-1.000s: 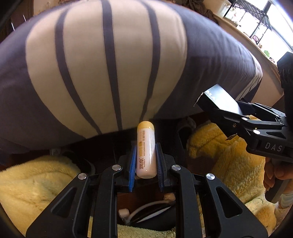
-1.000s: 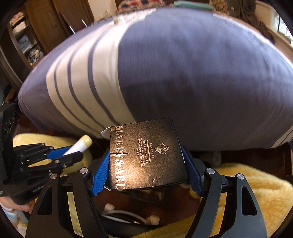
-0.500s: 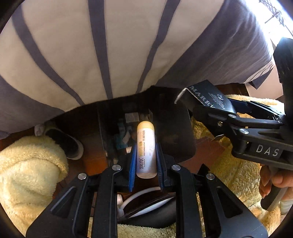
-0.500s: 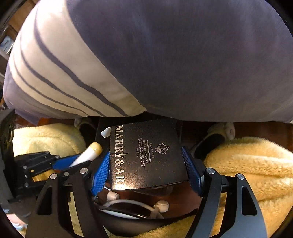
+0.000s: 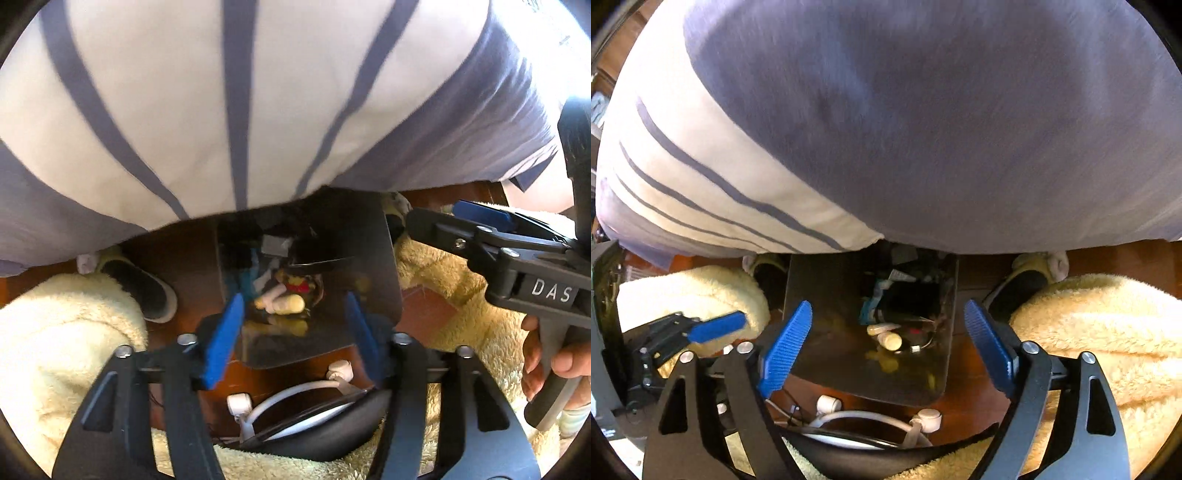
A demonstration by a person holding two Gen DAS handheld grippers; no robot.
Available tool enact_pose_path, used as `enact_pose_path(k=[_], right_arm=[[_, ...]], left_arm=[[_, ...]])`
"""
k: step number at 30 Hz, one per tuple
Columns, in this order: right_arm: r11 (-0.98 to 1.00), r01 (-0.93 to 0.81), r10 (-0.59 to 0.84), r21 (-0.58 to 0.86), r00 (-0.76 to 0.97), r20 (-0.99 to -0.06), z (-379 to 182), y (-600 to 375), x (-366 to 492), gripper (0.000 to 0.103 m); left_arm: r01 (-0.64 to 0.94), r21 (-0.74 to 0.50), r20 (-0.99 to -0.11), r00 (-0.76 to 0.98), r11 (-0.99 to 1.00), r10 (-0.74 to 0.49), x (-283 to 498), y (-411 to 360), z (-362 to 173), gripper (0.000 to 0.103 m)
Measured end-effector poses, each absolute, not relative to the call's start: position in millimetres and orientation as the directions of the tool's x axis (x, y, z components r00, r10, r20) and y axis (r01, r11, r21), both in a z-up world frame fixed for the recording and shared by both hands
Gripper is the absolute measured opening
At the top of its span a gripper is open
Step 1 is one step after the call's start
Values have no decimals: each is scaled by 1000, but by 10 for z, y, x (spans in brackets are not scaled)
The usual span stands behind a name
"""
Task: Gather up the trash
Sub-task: 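Open both tools to drop the box and tube into the bin, then move both tools back over the remaining items on the bed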
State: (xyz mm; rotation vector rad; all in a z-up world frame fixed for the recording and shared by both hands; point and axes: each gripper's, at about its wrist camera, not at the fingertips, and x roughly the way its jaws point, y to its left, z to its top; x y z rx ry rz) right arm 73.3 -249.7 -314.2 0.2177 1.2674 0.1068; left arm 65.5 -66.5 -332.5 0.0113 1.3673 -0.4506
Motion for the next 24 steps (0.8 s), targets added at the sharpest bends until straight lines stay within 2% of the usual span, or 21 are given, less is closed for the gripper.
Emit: enact_pose_path(k=[4, 11, 15, 18, 24], right_arm=[[986, 43, 135, 159, 343, -930, -2965, -2553, 696, 95], [987, 55, 113, 150, 428, -896, -2643, -2682, 565, 96], [986, 53, 115, 159, 476, -872, -2433, -2718, 471, 96], [985, 49, 118, 166, 512, -851, -2276, -2733, 405, 96], [983, 31, 128, 179, 584, -802, -1942, -2746, 311, 97]], left_arm=[[311, -228, -936, 192, 922, -296, 658, -588, -3109, 69], [316, -198, -910, 292, 928, -294, 598, -503, -2697, 89], [320, -179, -894, 343, 930, -290, 551, -462, -2470, 90], [318, -163, -877, 386, 934, -285, 521, -412, -2293, 95], [316, -139, -832, 477, 939, -284, 444, -347, -1873, 95]])
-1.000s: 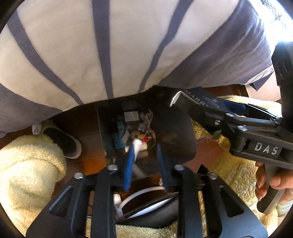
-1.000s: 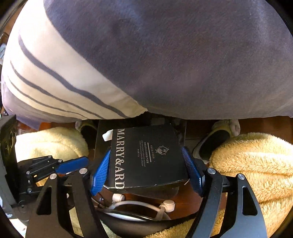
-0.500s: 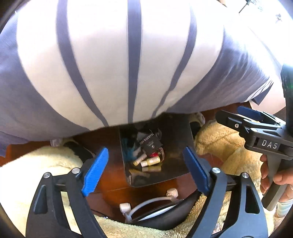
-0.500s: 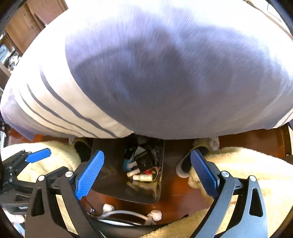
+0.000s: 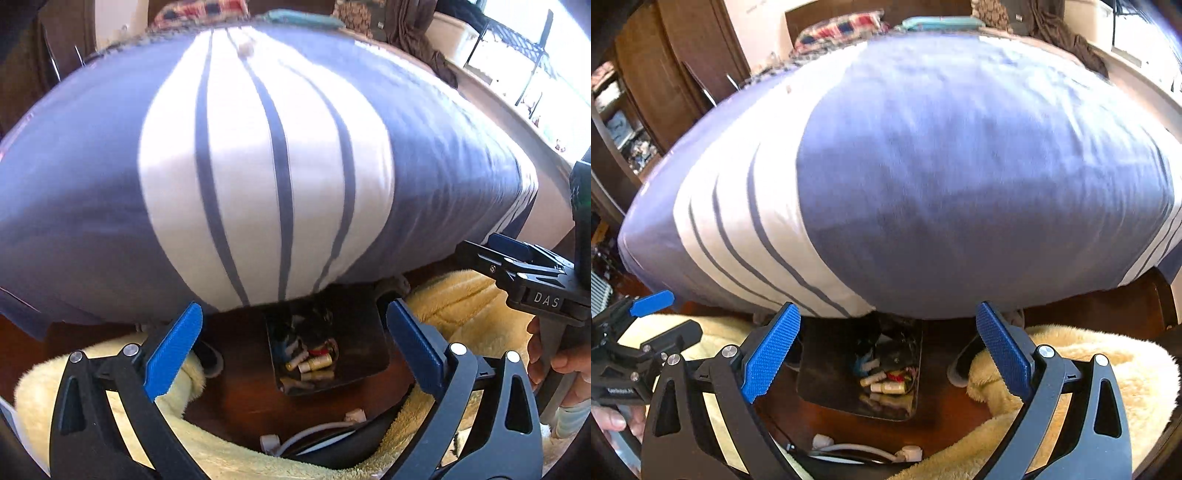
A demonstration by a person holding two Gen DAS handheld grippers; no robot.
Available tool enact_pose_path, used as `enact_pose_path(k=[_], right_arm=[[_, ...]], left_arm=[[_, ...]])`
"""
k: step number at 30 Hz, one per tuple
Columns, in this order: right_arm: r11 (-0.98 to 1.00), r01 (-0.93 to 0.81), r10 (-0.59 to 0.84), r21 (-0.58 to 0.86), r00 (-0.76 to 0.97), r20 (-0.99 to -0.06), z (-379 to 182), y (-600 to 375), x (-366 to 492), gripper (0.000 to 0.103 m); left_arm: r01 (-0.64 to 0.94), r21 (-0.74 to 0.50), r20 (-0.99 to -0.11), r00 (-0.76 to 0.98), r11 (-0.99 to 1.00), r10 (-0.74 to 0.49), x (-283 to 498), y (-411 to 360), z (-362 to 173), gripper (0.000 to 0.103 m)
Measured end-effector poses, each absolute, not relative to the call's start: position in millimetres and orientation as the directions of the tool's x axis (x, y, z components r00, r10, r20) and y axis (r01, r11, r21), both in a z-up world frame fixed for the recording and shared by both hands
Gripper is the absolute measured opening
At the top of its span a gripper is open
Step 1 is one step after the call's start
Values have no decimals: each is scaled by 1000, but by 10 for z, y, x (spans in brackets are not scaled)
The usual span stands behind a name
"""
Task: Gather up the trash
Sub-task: 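Move both tools back over the remaining items on the bed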
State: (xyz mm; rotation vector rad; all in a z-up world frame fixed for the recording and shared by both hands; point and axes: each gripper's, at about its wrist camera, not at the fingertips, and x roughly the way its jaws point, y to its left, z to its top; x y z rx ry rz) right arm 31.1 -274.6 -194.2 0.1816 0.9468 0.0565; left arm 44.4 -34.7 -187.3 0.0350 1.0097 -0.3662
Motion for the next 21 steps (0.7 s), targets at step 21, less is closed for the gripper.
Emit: enact_pose_path(k=[21], right_arm=[[992, -9, 91, 124, 729, -679, -1089, -2756, 790, 100]], left_arm=[[247, -66, -728, 650, 967, -216, 934, -31, -1177, 95]])
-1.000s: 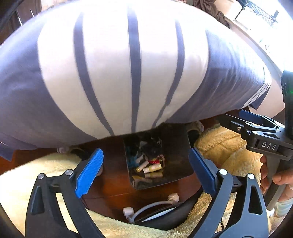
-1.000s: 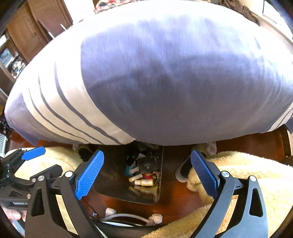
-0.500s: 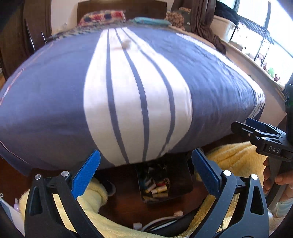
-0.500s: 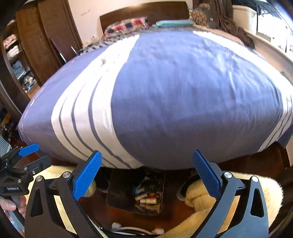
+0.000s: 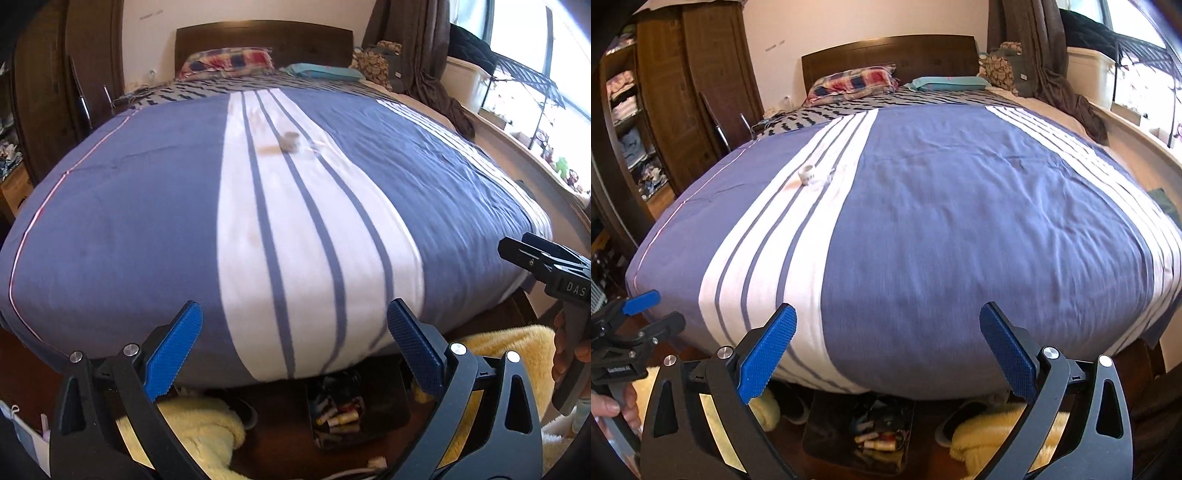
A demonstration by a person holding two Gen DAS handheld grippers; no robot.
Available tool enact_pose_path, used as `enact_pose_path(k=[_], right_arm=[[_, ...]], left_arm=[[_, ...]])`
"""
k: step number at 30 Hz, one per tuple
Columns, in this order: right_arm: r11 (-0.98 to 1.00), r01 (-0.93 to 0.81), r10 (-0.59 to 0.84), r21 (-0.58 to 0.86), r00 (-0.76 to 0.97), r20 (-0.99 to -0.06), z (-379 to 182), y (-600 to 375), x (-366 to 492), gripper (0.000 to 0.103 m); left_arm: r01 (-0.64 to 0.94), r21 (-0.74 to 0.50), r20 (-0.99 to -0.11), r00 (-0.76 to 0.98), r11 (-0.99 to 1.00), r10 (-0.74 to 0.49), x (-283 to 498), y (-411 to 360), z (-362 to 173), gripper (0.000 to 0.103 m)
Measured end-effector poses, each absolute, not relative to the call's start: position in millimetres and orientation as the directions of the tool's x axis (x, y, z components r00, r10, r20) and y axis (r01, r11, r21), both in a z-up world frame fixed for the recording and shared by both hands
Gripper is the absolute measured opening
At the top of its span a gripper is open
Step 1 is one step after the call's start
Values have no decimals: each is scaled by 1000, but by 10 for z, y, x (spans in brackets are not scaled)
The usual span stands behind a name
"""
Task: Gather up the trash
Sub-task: 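Move both tools back over the remaining items on the bed, then grasp the clear plastic case with the right tool while the left tool grasps the white tape roll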
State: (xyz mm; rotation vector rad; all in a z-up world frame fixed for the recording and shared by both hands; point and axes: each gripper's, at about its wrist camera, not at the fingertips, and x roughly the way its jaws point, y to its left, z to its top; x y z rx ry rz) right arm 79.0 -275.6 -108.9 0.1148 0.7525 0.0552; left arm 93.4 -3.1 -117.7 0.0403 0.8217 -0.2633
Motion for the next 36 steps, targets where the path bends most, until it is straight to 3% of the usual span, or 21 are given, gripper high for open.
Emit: enact_pose_path(k=[19, 21, 23, 26, 36], right_arm=[[986, -104, 168, 132, 665, -728, -1166, -2254, 2442, 99], [984, -114, 179, 138, 656, -733, -1189, -2185, 2640, 93], [983, -118, 185, 143, 643, -743, -1227, -2111, 2811, 78], [974, -141, 226, 177, 604, -764, -1308, -1949, 3089, 69], [972, -160, 230, 170, 539, -810, -1504, -1563, 3591, 61]], left_arm=[[208, -21, -766, 626, 978, -149, 2243, 67, -1338, 95], [208, -20, -768, 623, 978, -149, 2331, 72, -1355, 95], [209, -24, -769, 621, 978, -151, 2425, 75, -1373, 95], [212, -26, -772, 617, 977, -154, 2535, 68, -1394, 95], [243, -20, -780, 603, 970, -167, 2763, 25, -1466, 95]])
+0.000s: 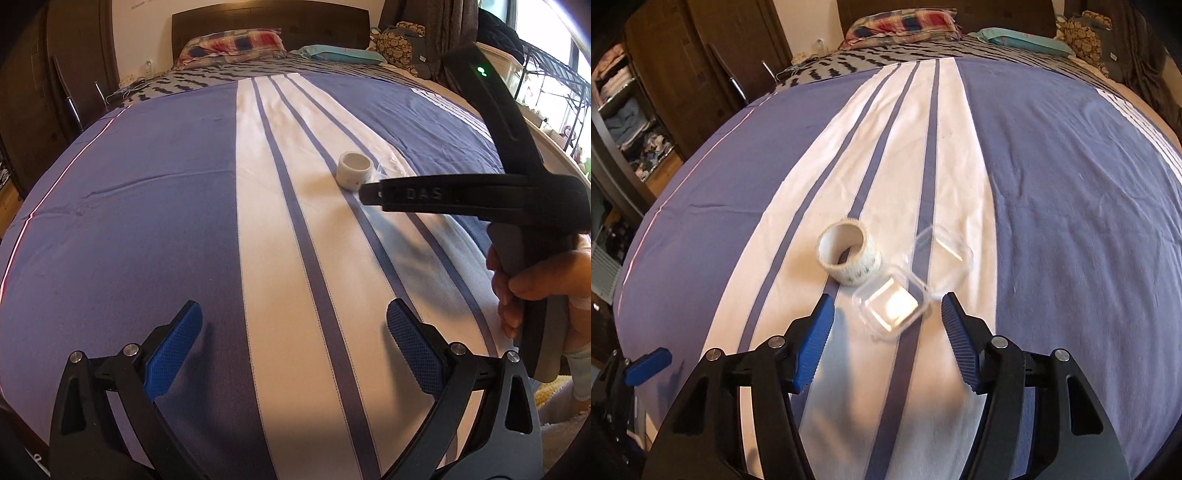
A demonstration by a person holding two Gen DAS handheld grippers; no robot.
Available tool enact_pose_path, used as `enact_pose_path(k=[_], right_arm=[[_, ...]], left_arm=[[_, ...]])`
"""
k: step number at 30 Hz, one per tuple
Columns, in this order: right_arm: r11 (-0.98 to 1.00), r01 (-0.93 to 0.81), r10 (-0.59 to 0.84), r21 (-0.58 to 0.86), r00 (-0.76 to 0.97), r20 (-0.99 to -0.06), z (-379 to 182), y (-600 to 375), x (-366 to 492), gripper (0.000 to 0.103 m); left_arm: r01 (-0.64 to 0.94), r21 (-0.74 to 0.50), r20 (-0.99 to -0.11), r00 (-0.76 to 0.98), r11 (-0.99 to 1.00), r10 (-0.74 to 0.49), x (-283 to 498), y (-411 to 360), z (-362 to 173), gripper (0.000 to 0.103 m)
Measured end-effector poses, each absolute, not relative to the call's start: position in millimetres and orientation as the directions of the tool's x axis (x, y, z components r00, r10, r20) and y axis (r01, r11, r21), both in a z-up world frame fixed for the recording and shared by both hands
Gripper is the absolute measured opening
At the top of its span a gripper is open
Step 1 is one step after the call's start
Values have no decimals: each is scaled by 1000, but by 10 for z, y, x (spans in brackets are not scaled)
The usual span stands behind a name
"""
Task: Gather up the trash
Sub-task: 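Grasp the clear plastic case with the right tool while the left tool grasps the white tape roll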
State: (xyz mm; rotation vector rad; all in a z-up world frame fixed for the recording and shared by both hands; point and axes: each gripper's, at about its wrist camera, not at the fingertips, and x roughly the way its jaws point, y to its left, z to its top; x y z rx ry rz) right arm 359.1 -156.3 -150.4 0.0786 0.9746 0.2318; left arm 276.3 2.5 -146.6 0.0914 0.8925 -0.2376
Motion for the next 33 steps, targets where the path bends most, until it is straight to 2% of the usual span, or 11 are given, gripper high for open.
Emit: enact_pose_path(k=[5, 7, 14, 22, 24, 26, 30, 33], right_arm=[[982, -170, 164, 83, 545, -822, -1531, -1485, 3708, 53], [983, -169, 148, 65, 549, -822, -1520, -1542, 3725, 42], [985, -149, 154, 84, 561, -814, -1476, -1857, 3771, 41], [987, -132, 154, 90, 629, -762, -1198, -2255, 3658, 41], [988, -131, 146, 81, 639, -756, -1150, -2330, 3656, 41], [988, -134, 148, 80, 642, -752, -1127, -2387, 3629, 41], [988, -136, 148, 78, 650, -745, -1117, -2483, 3573, 41], [987, -137, 152, 82, 648, -746, -1136, -2531, 3547, 41]], left_arm=[[248, -32, -782, 597, 968, -179, 2897, -10, -1487, 95], [251, -37, -782, 595, 967, -184, 2957, -31, -1492, 95], [270, -43, -787, 584, 962, -199, 3144, -188, -1518, 95], [296, -64, -782, 578, 953, -232, 3607, -503, -1516, 93], [297, -83, -783, 570, 951, -247, 3729, -565, -1529, 86], [289, -91, -788, 564, 953, -246, 3865, -634, -1553, 73], [282, -83, -791, 565, 956, -235, 4039, -731, -1573, 63], [293, -77, -790, 565, 953, -237, 4092, -787, -1570, 52]])
